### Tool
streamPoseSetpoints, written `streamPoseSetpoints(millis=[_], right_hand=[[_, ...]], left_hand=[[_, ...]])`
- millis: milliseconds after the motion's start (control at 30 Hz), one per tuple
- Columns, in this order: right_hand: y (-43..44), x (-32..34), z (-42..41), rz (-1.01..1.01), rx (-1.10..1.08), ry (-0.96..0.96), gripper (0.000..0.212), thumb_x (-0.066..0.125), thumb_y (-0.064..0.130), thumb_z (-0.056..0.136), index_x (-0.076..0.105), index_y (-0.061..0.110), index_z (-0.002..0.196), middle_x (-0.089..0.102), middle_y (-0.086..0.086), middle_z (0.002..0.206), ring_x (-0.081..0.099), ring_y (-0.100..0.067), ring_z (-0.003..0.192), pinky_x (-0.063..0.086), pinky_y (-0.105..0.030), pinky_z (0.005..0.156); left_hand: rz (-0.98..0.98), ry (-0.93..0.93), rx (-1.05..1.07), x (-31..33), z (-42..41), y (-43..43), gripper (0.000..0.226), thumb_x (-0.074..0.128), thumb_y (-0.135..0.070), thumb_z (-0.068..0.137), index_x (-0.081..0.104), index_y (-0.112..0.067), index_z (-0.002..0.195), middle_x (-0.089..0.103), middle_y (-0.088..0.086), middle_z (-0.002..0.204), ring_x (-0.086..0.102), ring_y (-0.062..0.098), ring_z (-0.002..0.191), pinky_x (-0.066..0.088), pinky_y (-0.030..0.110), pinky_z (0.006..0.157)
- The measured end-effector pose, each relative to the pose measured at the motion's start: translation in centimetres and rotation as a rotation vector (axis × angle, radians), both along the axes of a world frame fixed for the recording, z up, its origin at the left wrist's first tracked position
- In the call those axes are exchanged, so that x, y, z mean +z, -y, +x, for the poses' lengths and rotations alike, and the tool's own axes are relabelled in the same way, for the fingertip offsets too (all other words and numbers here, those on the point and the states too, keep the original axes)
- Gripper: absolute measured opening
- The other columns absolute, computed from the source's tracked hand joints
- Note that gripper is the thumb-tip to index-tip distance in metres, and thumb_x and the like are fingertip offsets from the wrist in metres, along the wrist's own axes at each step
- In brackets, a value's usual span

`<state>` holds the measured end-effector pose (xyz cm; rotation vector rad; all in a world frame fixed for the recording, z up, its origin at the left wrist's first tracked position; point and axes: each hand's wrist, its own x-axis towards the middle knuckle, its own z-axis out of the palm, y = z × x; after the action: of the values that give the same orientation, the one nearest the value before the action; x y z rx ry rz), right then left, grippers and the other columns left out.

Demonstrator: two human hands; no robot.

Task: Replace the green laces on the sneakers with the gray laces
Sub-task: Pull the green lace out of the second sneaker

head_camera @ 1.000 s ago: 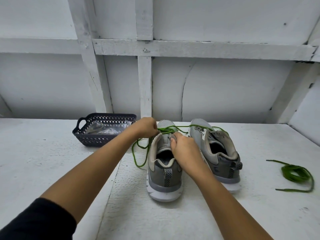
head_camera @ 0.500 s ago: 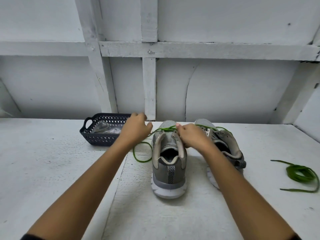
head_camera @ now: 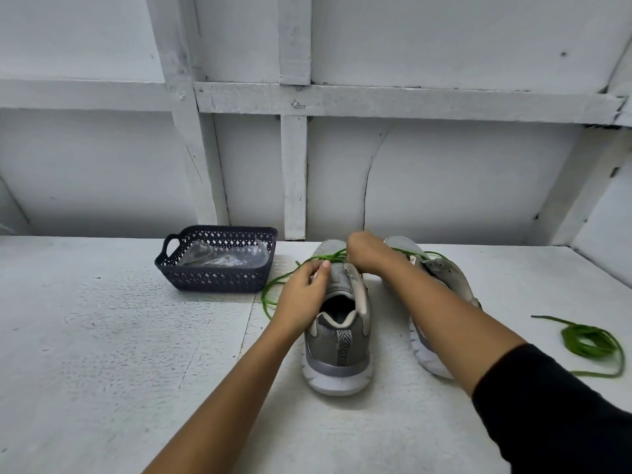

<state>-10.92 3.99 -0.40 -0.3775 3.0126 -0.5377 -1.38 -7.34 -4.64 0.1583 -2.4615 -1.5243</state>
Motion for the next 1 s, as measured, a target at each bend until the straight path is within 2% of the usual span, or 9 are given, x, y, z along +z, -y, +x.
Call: streamPoseSetpoints(millis=[200,300,400,500,600,733,800,867,1000], right_hand=[[0.5,-0.5,-0.2,-0.139,-0.067,-0.055,0.024,0.043,-0.003,0.087,0.041,-0.004,0.111,0.058,-0.028,0.108,0.057,-0.041,0.099,0.036,-0.034,0.068],[-0.1,0.0,-0.8,-0.293,-0.117,0.138,0.018,0.045,0.013,0.095,0.055,-0.002,0.093,0.063,-0.021,0.09,0.062,-0.033,0.075,0.051,-0.035,0.061],[-0.8,0.3,-1.1,-0.381,-0.129,0.32,0.012,0.052,0.003,0.09,0.057,0.001,0.079,0.055,-0.013,0.072,0.056,-0.021,0.063,0.054,-0.034,0.06],[-1.1,0.0,-1.1,-0.422,-0.16,0.316,0.025,0.05,-0.007,0.089,0.051,0.002,0.066,0.053,-0.012,0.064,0.055,-0.02,0.057,0.053,-0.034,0.056],[-1.2,-0.1,-1.8,-0.51,-0.214,0.179,0.023,0.04,-0.009,0.088,0.048,0.001,0.07,0.055,-0.017,0.065,0.064,-0.034,0.065,0.055,-0.045,0.063],[-0.9,0.6,-2.0,-0.348,-0.165,-0.106,0.011,0.041,0.008,0.09,0.052,0.004,0.087,0.06,-0.018,0.081,0.068,-0.036,0.064,0.058,-0.045,0.057],[-1.0,0.6,-1.8,-0.268,-0.157,0.02,0.02,0.047,0.017,0.094,0.051,0.002,0.081,0.057,-0.017,0.079,0.065,-0.033,0.062,0.056,-0.038,0.053],[-1.3,0.1,-1.8,-0.254,-0.146,0.183,0.015,0.054,0.009,0.089,0.054,0.0,0.077,0.058,-0.019,0.077,0.061,-0.031,0.06,0.054,-0.035,0.054],[-1.3,-0.3,-2.0,-0.283,-0.157,0.133,0.013,0.053,-0.002,0.083,0.066,-0.002,0.082,0.065,-0.021,0.079,0.063,-0.029,0.067,0.057,-0.038,0.064]], left_hand=[[0.11,-0.028,0.02,-0.3,0.1,-0.2,0.031,0.047,-0.036,0.096,0.061,-0.017,0.118,0.058,-0.009,0.104,0.051,0.006,0.1,0.033,0.018,0.08],[0.13,-0.035,0.025,-0.3,0.1,-0.2,0.031,0.048,-0.035,0.096,0.061,-0.016,0.117,0.056,-0.01,0.102,0.05,0.006,0.099,0.033,0.018,0.081],[0.125,-0.04,0.015,-0.4,0.0,-0.2,0.032,0.047,-0.036,0.097,0.061,-0.016,0.118,0.055,-0.011,0.101,0.049,0.005,0.099,0.033,0.018,0.081],[0.135,-0.039,0.015,-0.6,-0.1,-0.1,0.031,0.048,-0.036,0.096,0.061,-0.017,0.117,0.056,-0.011,0.102,0.05,0.005,0.099,0.033,0.019,0.082],[0.142,-0.037,0.011,-0.9,-0.3,0.0,0.031,0.048,-0.037,0.096,0.062,-0.016,0.114,0.059,-0.008,0.103,0.053,0.008,0.1,0.035,0.021,0.082],[0.167,-0.022,0.009,-1.2,-0.6,0.1,0.028,0.048,-0.038,0.096,0.062,-0.018,0.107,0.063,-0.004,0.103,0.056,0.012,0.1,0.04,0.026,0.083],[0.175,-0.023,0.01,-1.2,-0.6,0.1,0.028,0.048,-0.039,0.095,0.062,-0.018,0.107,0.063,-0.004,0.103,0.056,0.012,0.1,0.04,0.026,0.083],[0.176,-0.026,0.013,-1.2,-0.5,0.1,0.03,0.048,-0.039,0.095,0.062,-0.017,0.108,0.064,-0.004,0.103,0.056,0.012,0.099,0.039,0.026,0.082],[0.186,-0.025,0.009,-1.3,-0.5,0.1,0.03,0.048,-0.04,0.095,0.063,-0.017,0.109,0.064,-0.004,0.105,0.057,0.012,0.101,0.041,0.027,0.085]])
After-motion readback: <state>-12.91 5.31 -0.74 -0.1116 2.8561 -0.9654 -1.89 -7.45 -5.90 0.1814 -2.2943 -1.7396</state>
